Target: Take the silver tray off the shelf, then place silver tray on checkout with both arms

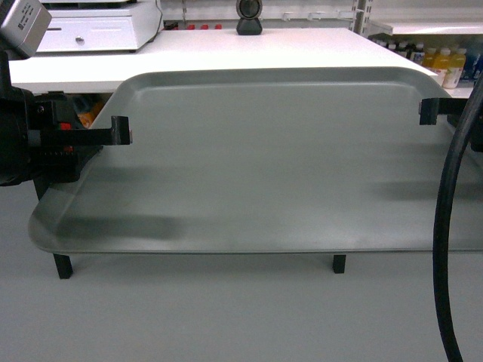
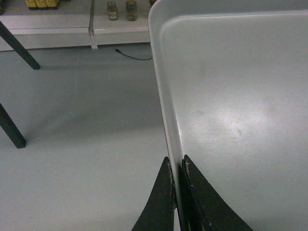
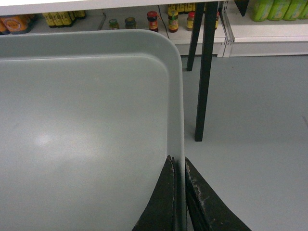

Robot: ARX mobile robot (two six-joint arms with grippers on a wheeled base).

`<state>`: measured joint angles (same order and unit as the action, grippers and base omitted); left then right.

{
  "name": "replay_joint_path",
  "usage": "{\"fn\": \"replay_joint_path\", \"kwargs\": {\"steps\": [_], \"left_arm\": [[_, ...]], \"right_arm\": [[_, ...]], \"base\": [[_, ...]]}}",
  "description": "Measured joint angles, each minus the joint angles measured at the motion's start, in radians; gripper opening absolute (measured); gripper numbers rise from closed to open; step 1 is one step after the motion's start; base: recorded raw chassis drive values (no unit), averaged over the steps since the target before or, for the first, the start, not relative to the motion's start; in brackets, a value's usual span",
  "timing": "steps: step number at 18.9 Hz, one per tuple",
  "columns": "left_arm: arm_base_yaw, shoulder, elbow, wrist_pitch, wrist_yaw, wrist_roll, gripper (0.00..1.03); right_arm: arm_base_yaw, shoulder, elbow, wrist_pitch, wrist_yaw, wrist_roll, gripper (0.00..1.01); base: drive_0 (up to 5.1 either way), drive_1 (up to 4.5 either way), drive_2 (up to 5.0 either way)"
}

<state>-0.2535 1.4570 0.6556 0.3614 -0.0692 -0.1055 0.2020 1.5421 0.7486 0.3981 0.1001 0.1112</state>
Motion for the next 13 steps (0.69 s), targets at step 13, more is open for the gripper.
{"fn": "replay_joint_path", "kwargs": {"steps": [13], "left_arm": [[0.000,0.001,0.000,0.005,0.002,0.000,0.03]], "right_arm": [[0.000,0.000,0.000,0.006,-0.001,0.000,0.03]], "base": [[0.1,4.43,-4.2]]}}
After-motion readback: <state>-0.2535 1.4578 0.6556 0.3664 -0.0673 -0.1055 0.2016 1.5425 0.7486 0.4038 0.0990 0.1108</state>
